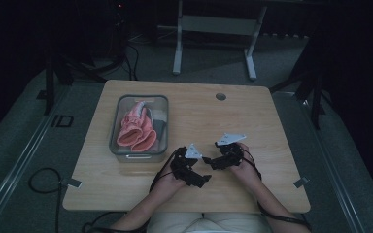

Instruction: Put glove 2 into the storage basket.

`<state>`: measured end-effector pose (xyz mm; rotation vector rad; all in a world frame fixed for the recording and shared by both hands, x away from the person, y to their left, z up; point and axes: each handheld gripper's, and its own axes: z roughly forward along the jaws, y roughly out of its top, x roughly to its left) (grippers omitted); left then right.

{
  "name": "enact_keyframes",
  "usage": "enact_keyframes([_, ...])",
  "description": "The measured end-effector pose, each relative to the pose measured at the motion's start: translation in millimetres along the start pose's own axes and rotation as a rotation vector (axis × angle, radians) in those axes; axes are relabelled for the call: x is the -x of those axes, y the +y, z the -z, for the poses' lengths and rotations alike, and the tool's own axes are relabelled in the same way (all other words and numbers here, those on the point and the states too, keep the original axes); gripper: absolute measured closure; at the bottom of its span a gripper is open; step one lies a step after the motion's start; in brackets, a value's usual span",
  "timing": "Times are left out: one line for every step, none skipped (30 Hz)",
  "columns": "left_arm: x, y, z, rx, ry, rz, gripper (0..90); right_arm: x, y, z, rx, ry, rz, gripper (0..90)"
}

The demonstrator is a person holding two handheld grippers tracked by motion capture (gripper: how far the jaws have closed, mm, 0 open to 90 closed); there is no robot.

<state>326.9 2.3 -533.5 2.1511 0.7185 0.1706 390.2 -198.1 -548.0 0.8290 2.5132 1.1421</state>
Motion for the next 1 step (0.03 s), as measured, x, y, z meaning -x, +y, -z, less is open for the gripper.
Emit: enact_keyframes([-0.2,-0.3,0.0,-0.003,-0.001,-0.005,2.7,0.4,-0.4,0.2,0.002,-0.001,-0.002,13.3])
